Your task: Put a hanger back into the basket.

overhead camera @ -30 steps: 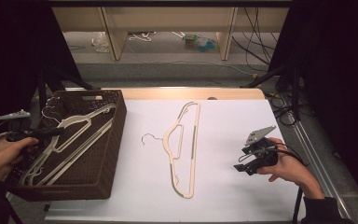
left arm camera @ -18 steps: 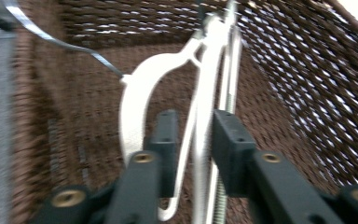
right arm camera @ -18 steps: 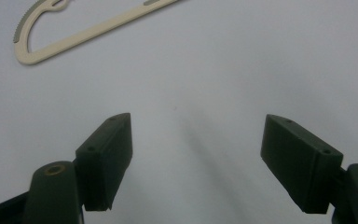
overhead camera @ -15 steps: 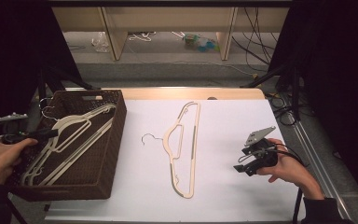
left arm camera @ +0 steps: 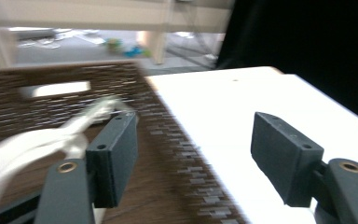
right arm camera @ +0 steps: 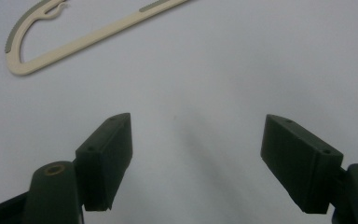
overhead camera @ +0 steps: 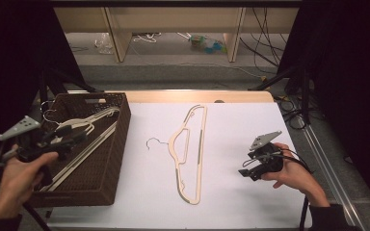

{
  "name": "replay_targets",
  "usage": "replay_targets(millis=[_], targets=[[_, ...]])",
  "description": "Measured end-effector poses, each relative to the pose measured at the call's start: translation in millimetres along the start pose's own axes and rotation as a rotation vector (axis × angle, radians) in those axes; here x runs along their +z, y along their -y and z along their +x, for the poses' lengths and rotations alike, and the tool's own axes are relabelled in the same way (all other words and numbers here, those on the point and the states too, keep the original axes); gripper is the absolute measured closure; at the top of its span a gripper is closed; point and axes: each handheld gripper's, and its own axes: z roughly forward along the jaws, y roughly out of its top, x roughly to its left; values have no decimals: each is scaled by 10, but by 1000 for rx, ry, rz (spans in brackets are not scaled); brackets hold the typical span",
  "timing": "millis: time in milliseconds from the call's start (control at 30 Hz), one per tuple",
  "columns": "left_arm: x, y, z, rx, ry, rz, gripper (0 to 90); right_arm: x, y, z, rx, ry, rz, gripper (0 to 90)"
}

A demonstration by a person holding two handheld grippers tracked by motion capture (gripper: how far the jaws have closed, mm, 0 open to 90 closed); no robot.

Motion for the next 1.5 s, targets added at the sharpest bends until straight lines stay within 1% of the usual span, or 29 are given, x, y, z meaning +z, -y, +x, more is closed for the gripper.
replay_targets(millis=[33,67,100,133,167,200,233,267,300,333,367,467,500,533,633,767,800,833,900,933,967,1100,1200,1233,1267,1300,1333,1467,1500], targets=[[45,40,-203,6,51,6,288,7,-23,15,21,17,-16,246],[74,66,-298,20,75,13,287,8,-39,33,44,30,-12,246],[74,66,-298,20,75,13,287,8,-39,33,44,30,-12,246],[132,120,-477,45,110,21,281,18,-68,55,48,52,-22,239],[132,120,-477,45,110,21,277,18,-81,55,47,52,-25,236],[180,163,-635,76,130,23,277,32,-90,58,38,64,-53,236],[205,180,-706,90,142,29,276,26,-103,70,51,59,-47,236],[235,207,-778,81,154,34,275,34,-115,79,55,66,-63,236],[235,207,-778,81,154,34,271,39,-128,90,60,73,-72,236],[304,257,-891,122,183,55,266,61,-138,108,64,88,-98,235],[351,298,-945,138,188,66,265,72,-152,124,69,100,-113,233],[470,406,-1029,135,198,92,252,95,-181,158,81,112,-143,228],[585,520,-1083,133,223,119,245,126,-202,182,87,116,-165,225],[585,520,-1083,133,223,119,231,138,-208,188,81,122,-173,225],[742,714,-1139,155,253,142,219,164,-223,223,79,120,-168,215],[811,841,-1176,151,249,148,194,218,-230,258,59,120,-185,217],[829,864,-1179,155,256,148,190,223,-230,265,61,115,-187,215],[829,864,-1179,155,256,148,190,220,-233,294,92,109,-173,214],[846,919,-1175,198,227,139,189,237,-235,309,77,96,-166,214],[852,936,-1170,193,231,139,188,266,-233,310,65,107,-190,213],[852,936,-1170,193,231,139,183,258,-234,326,75,93,-164,211],[882,1021,-1171,174,236,142,175,326,-234,362,55,85,-166,211],[899,1044,-1165,174,245,152,175,356,-230,380,57,84,-172,211],[899,1050,-1162,177,241,156,174,355,-224,406,81,78,-143,210],[902,1056,-1158,177,241,154,174,355,-224,406,81,78,-143,210],[905,1061,-1143,199,243,151,174,358,-223,406,78,76,-139,209],[910,1075,-1147,184,239,152,173,372,-217,413,74,75,-140,209],[910,1092,-1143,180,234,156,171,397,-208,432,81,85,-154,209],[901,1092,-1145,182,233,153,171,391,-214,437,76,76,-135,209]])
